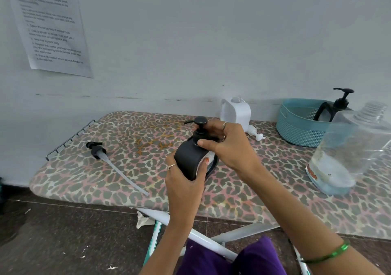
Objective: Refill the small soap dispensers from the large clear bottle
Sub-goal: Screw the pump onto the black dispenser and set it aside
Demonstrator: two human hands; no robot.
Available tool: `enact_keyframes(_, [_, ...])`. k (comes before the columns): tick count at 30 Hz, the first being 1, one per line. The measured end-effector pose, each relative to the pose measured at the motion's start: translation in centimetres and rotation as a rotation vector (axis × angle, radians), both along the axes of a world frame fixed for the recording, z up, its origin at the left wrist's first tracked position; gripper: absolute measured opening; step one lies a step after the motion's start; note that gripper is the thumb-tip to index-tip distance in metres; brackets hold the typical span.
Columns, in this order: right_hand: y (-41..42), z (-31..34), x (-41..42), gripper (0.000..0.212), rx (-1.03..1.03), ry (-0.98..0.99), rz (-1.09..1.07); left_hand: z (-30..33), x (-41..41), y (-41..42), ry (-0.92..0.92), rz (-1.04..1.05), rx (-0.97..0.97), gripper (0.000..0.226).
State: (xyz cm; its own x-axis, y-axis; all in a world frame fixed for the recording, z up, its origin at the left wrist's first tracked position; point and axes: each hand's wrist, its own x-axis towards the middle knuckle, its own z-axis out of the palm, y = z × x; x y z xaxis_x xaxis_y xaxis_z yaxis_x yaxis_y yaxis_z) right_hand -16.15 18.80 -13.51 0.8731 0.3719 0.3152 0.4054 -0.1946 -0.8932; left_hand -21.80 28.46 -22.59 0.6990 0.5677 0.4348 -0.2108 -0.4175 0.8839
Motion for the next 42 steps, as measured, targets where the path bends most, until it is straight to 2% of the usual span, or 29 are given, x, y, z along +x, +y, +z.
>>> enact_keyframes(3, [1.2,0.3,-1.2,0.032,-0.012,-0.074,-0.070,0.6,-0.4,0.8,-0.037,0.015,0.001,0.054])
enact_keyframes(7, [1.5,-0.3,-2.0,0.032,-0.042,-0.127,-0.139,0.5,-0.6,0.6,-0.055,0.019,-0.027,0.043])
enact_keyframes(12, [1.7,-0.8,-2.3,0.030,-0.052,-0.113,-0.186,0.0,-0.9,0.6,-0.063,0.022,-0.024,0.052])
enact_keyframes(20, [2.4,-1.0,-3.4,0.021,-0.031,-0.070,-0.276,-0.4,-0.9,0.7,-0.051,0.032,0.048,0.040])
enact_keyframes(24, [2.7,-0.6,-3.5,0.023,-0.060,-0.074,-0.262,-0.5,-0.6,0.9,-0.025,0.018,0.010,0.039])
enact_keyframes(28, [2.2,0.0,-3.1,0.030,-0.160,-0.118,-0.193,-0.3,-0.5,0.9,-0.026,-0.032,-0.041,0.039])
enact_keyframes(31, [0.5,0.7,-1.2,0.038,-0.186,-0.056,-0.008,0.0,-0.6,0.8,-0.039,-0.071,-0.048,0.040])
enact_keyframes(37, [-2.5,1.2,1.9,0.070,-0.507,0.025,0.306,0.8,-0.6,1.3,-0.060,-0.194,-0.149,0.034])
enact_keyframes(39, [-2.5,1.4,2.0,0.079,-0.634,0.015,0.344,0.8,-0.7,1.5,-0.068,-0.243,-0.169,0.045])
enact_keyframes(42, [-2.1,1.5,1.8,0.082,-0.734,-0.046,0.302,1.0,-0.9,1.7,-0.060,-0.293,-0.158,0.048])
